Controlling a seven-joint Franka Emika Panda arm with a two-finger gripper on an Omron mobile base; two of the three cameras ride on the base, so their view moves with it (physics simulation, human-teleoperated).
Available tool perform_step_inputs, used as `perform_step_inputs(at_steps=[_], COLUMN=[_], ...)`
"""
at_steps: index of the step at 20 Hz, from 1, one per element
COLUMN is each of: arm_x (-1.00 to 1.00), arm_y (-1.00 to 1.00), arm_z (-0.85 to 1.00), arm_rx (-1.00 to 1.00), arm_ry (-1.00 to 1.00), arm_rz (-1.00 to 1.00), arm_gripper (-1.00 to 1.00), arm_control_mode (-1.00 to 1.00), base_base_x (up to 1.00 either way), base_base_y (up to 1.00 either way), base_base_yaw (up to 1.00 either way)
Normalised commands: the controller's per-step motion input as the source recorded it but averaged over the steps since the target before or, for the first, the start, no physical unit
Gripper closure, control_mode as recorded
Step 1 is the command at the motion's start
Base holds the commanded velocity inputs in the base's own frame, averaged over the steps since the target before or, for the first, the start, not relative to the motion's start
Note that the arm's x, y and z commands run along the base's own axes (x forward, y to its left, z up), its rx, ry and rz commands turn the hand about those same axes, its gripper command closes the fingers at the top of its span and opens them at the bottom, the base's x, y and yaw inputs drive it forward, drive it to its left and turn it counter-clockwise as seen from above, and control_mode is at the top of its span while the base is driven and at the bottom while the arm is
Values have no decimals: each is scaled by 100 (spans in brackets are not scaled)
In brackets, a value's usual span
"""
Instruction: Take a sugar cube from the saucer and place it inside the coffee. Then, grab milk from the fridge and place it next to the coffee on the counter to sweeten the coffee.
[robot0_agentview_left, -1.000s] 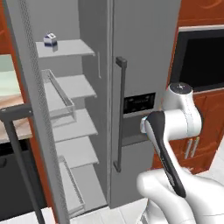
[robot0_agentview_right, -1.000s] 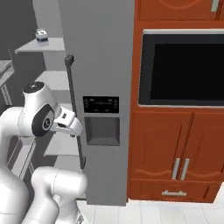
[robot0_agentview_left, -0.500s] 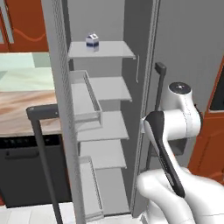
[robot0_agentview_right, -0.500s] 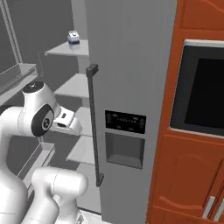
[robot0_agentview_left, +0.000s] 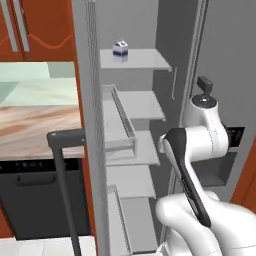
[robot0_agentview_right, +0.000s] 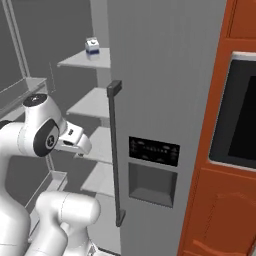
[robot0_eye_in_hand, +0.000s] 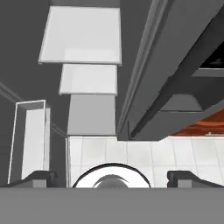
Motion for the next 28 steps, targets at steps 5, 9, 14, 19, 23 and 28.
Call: perform_step_inputs(at_steps=[5, 9, 14, 19, 23, 28], arm_x=[0, 0, 0, 17, 40, 35], arm_y=[0, 0, 0, 37, 6, 0], arm_z=[0, 0, 0, 79, 87, 85], arm_rx=[0, 0, 0, -9, 0, 4], arm_ry=[0, 0, 0, -32, -27, -25], arm_rz=[0, 0, 0, 0, 1, 2], arm_gripper=[-100, -100, -100, -100, -100, -100], arm_control_mode=[100, 100, 100, -100, -100, -100], base_base_x=[71, 54, 22, 0, 0, 0], base_base_y=[19, 22, 58, 0, 0, 0], base_base_yaw=[0, 0, 0, 0, 0, 0])
